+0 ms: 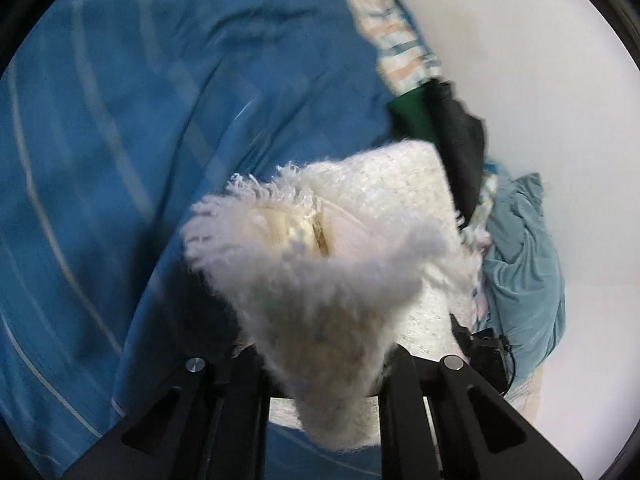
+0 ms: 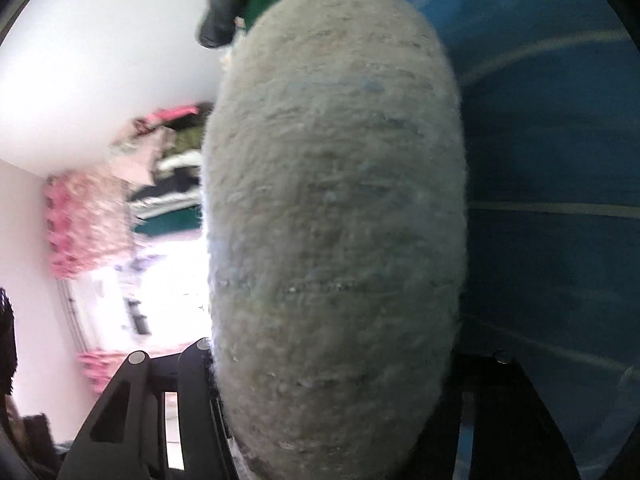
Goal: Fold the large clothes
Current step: 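Lift the folded cardigan bundle with both grippers and carry it toward the checked sheet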
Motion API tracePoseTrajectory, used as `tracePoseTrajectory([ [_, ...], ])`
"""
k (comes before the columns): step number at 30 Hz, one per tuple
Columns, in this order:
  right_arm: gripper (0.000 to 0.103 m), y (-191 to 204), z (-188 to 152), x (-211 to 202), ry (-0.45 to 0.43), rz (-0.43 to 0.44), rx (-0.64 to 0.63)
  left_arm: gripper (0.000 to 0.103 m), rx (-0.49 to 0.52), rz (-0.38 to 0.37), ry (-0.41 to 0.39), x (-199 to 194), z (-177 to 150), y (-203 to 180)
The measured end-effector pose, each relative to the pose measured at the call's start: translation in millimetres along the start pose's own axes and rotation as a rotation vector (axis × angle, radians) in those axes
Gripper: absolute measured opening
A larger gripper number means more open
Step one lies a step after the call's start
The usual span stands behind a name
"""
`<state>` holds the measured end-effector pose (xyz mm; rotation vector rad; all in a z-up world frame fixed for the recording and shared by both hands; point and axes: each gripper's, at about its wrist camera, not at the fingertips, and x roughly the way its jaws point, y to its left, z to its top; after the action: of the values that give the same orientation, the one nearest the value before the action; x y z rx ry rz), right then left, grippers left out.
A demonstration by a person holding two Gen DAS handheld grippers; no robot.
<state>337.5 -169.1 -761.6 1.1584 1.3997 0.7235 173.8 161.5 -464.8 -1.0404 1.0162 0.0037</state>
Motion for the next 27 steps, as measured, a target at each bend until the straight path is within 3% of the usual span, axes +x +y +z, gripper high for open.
tracePoseTrajectory([
  [5, 0.059, 48.2, 21.3, -6.8, -0.052, 0.117, -0.050, 0.009, 0.078, -0.035, -0.066, -21.7, 47.1, -63.0],
  [9, 0.059, 101.4, 60.4, -10.7, -0.085, 0.169, -0.105, 0.009, 0.135, -0.073, -0.124, -23.9, 91.5, -122.4],
  [15, 0.059, 193.6, 150.4, -28.7, -0.122, 0.204, -0.193, 0.009, 0.197, -0.142, -0.197, -6.8, 169.6, -209.6],
  [19, 0.059, 246.6, 240.1, -39.1, -0.124, 0.240, -0.254, 0.009, 0.252, -0.176, -0.245, 31.6, 229.1, -271.6],
  [23, 0.059, 232.4, 320.6, -47.2, -0.115, 0.251, -0.228, 0.009, 0.279, -0.187, -0.233, 90.5, 260.2, -293.4],
  [25, 0.059, 203.6, 356.2, -46.1, -0.116, 0.227, -0.183, 0.009, 0.279, -0.170, -0.200, 135.2, 266.3, -288.7],
  [27, 0.059, 156.3, 387.4, -42.5, -0.118, 0.148, -0.117, 0.009, 0.267, -0.136, -0.146, 184.2, 264.5, -271.9],
])
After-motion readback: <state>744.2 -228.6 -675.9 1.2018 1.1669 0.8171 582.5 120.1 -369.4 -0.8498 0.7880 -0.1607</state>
